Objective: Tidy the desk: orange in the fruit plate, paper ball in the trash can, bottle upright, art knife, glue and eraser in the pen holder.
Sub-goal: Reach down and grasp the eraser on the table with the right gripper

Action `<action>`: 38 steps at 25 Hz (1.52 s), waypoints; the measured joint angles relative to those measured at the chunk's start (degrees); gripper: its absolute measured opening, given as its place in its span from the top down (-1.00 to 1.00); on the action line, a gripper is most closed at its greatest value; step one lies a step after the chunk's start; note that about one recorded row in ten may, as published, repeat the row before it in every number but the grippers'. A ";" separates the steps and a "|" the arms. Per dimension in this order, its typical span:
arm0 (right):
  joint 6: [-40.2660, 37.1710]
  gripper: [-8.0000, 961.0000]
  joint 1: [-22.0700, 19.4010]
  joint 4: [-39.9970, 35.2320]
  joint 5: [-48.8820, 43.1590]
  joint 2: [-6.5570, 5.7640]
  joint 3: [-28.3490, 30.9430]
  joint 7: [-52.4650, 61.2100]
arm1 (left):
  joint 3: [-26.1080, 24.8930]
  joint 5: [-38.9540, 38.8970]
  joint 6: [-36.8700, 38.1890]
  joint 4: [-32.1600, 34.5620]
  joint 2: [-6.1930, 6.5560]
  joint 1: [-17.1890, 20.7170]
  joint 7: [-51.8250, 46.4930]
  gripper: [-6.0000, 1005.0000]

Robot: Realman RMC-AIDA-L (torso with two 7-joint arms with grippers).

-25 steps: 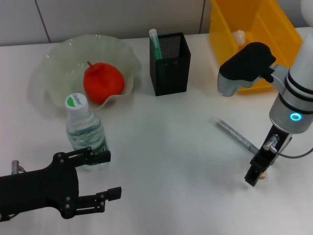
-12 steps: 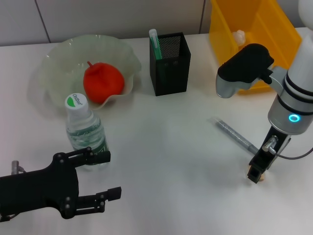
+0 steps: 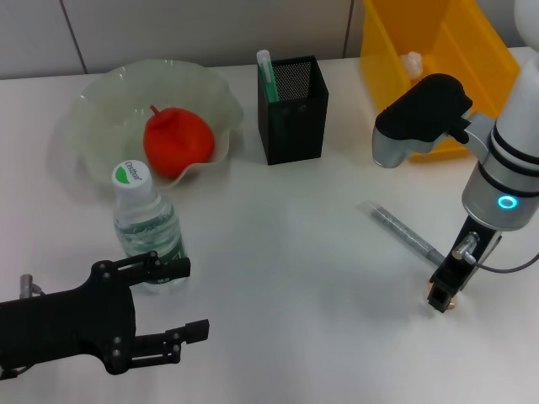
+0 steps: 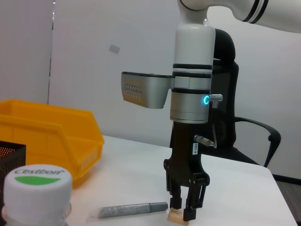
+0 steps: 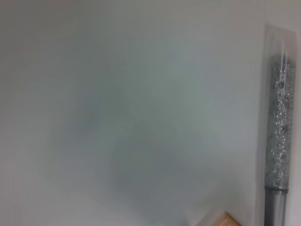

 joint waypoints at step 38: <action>12.55 0.19 2.99 -23.85 -0.20 -0.36 6.52 -0.58 | -0.20 0.00 0.26 -0.61 0.00 0.55 0.62 -0.57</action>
